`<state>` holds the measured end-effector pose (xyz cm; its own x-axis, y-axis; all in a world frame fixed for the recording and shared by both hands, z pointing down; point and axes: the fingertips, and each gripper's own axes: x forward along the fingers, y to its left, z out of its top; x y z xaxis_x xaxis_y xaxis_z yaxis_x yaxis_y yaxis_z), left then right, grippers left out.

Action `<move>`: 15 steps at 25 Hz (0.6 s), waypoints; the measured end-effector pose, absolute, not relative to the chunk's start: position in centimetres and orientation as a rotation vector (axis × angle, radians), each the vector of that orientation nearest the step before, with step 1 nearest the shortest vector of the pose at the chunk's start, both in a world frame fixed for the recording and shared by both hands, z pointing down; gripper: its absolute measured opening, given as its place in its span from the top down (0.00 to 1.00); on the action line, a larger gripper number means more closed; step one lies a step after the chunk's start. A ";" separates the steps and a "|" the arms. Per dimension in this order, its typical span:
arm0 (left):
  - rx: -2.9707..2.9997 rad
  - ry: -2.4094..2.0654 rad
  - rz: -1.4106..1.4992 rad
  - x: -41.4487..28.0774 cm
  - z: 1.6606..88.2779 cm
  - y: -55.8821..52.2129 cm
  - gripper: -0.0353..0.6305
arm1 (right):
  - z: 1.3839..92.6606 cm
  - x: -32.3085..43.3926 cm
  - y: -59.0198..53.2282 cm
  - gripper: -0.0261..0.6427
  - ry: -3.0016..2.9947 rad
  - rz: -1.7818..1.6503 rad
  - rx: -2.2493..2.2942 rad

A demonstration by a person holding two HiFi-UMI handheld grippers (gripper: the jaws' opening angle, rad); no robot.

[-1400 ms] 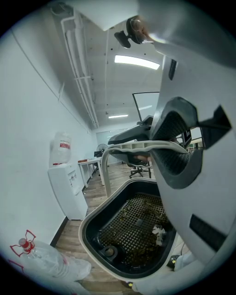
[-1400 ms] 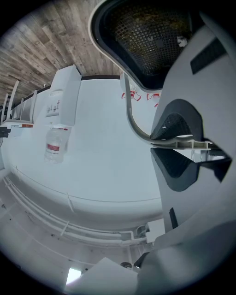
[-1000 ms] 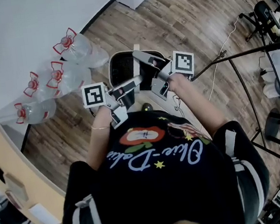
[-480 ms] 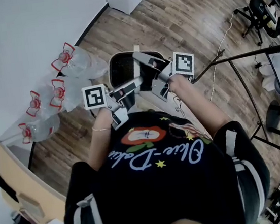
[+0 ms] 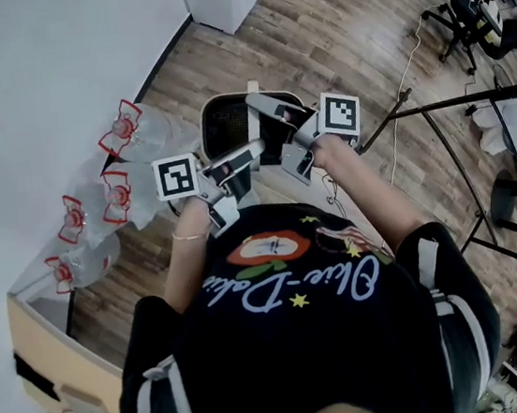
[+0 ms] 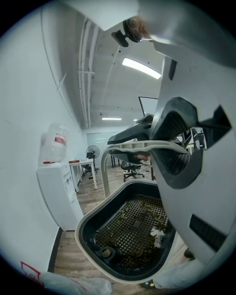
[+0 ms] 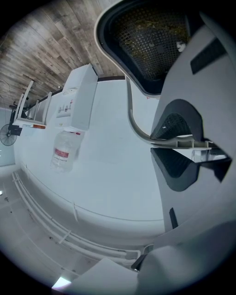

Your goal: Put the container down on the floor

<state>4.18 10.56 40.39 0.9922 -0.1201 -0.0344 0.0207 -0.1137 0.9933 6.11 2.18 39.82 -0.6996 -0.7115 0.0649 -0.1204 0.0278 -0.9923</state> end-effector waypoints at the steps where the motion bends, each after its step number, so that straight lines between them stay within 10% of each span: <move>1: 1.680 -0.064 -0.118 3.7 40.4 9.6 0.87 | 39.9 5.6 1.2 0.89 1.847 -1.716 -0.850; 15: 1.692 -0.029 -0.068 -0.4 41.0 2.4 0.87 | 40.4 2.2 -5.9 0.89 1.812 -1.698 -0.906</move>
<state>-0.41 2.42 41.00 0.9978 -0.0591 -0.0285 0.0211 -0.1221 0.9923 2.19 -5.86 40.45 -0.6578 -0.7483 0.0859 -0.1343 0.0043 -0.9909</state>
